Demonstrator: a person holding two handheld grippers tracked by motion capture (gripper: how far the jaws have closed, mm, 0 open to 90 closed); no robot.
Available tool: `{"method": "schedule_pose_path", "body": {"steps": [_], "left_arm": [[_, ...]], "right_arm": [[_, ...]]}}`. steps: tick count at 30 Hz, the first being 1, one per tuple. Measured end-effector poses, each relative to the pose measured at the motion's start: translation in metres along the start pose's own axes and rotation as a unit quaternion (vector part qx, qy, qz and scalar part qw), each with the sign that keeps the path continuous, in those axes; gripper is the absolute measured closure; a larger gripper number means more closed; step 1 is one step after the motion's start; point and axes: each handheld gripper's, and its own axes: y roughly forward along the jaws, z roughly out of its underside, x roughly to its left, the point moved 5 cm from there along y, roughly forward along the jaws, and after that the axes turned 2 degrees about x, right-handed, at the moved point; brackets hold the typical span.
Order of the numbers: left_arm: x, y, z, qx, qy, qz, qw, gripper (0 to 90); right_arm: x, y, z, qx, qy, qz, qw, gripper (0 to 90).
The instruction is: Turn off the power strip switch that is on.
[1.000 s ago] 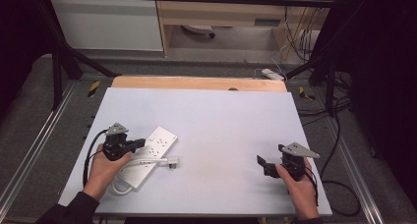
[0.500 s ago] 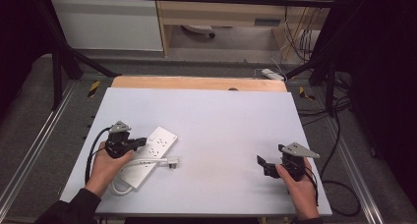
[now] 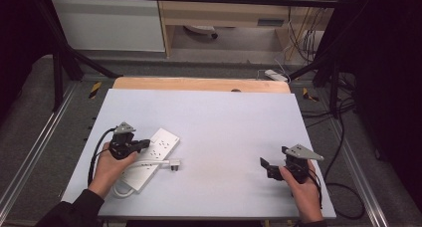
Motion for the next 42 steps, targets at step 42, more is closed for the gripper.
{"method": "schedule_pose_path", "body": {"steps": [42], "left_arm": [[0.0016,0.0033,0.0012,0.003,-0.007,0.007,0.9999,90.0]], "right_arm": [[0.0008,0.0002,0.0003,0.001,-0.001,-0.002,1.0000,4.7]]}}
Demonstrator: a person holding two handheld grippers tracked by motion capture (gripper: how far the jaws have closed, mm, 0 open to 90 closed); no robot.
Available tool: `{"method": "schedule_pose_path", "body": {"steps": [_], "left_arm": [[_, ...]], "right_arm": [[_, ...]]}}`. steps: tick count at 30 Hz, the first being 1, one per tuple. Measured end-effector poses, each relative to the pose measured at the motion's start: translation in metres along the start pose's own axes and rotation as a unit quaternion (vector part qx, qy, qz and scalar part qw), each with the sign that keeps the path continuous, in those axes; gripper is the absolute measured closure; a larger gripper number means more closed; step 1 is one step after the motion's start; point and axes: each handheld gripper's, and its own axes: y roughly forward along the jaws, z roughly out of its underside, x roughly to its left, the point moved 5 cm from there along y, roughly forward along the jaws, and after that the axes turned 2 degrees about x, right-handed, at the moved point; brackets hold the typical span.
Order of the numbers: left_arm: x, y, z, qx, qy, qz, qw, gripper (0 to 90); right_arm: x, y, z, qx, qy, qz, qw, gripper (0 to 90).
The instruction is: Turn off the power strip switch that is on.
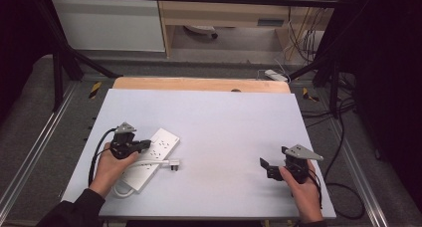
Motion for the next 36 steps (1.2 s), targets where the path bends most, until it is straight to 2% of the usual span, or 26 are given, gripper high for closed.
{"method": "schedule_pose_path", "body": {"steps": [36], "left_arm": [[0.0004,0.0017,0.0008,0.006,0.003,0.002,1.0000,90.0]], "right_arm": [[-0.0003,0.0001,0.0004,0.002,0.000,0.000,1.0000,4.6]]}}
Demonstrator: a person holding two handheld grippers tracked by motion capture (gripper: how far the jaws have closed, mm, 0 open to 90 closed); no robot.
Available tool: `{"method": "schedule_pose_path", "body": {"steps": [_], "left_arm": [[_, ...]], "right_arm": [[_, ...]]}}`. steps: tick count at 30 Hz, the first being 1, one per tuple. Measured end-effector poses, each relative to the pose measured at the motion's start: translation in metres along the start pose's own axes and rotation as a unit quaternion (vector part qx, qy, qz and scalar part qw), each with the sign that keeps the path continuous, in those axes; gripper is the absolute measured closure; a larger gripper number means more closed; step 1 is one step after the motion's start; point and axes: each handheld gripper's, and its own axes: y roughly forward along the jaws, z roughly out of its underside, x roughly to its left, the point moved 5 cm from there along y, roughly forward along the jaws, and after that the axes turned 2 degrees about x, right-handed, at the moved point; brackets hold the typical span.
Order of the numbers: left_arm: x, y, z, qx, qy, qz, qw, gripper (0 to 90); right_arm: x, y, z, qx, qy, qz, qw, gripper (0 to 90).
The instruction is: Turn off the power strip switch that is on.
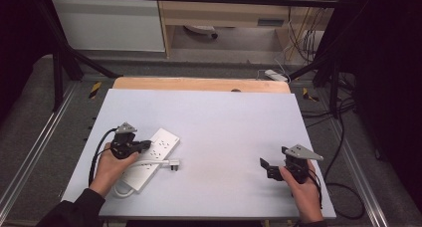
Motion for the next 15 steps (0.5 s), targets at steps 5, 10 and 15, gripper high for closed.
{"method": "schedule_pose_path", "body": {"steps": [5,10,15], "left_arm": [[0.0000,-0.0001,-0.0001,0.000,0.001,-0.001,1.0000,90.0],[-0.0002,-0.0001,-0.0002,0.000,0.002,-0.004,1.0000,90.0],[-0.0002,0.0001,-0.0008,-0.002,0.000,-0.007,1.0000,90.0]], "right_arm": [[0.0002,0.0000,-0.0002,-0.001,0.000,0.000,1.0000,4.6],[0.0000,-0.0002,-0.0003,-0.001,0.000,-0.001,1.0000,4.6],[-0.0010,-0.0007,-0.0003,-0.002,0.000,0.001,1.0000,4.6]]}}
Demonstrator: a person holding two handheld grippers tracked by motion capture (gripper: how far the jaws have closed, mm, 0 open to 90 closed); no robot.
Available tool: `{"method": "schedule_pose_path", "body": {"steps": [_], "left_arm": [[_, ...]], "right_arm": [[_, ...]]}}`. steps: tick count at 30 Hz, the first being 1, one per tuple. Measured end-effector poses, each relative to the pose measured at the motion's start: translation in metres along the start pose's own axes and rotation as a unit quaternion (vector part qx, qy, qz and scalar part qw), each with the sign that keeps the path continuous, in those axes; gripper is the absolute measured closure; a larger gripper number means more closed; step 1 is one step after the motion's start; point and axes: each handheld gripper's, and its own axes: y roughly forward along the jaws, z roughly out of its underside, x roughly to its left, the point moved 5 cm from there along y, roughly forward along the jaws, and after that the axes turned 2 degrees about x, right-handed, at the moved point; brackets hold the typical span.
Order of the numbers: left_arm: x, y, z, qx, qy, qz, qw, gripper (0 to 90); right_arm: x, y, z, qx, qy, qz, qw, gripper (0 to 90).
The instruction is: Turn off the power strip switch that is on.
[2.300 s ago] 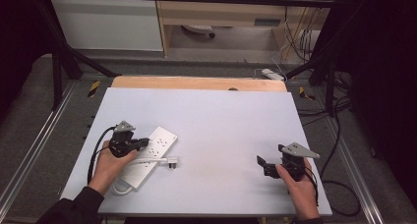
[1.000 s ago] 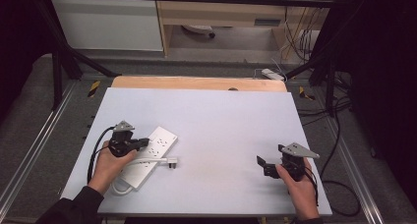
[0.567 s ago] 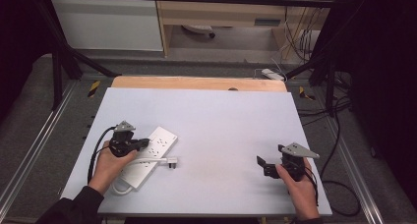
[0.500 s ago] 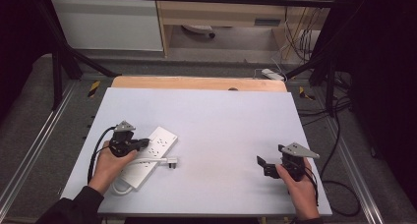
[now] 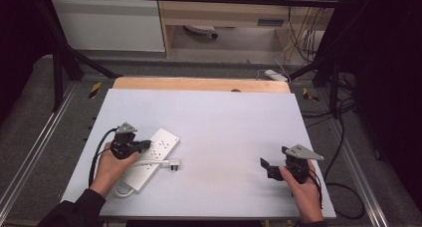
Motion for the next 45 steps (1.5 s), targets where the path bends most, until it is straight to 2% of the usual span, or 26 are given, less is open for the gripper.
{"method": "schedule_pose_path", "body": {"steps": [11,30,42,45], "left_arm": [[-0.002,0.000,-0.002,-0.005,0.002,0.003,1.0000,90.0],[-0.009,-0.007,-0.012,-0.052,0.013,0.005,0.9986,89.7],[-0.011,-0.008,-0.017,-0.062,0.012,-0.003,0.9980,71.7],[-0.011,-0.008,-0.018,-0.067,0.003,-0.006,0.9977,67.3]], "right_arm": [[0.000,0.000,0.000,-0.001,0.001,0.000,1.0000,4.6],[0.000,-0.001,0.000,-0.001,0.000,0.000,1.0000,4.6],[0.000,-0.001,0.000,-0.002,0.000,0.000,1.0000,4.6],[0.000,-0.001,-0.001,-0.002,0.001,0.000,1.0000,4.6]]}}
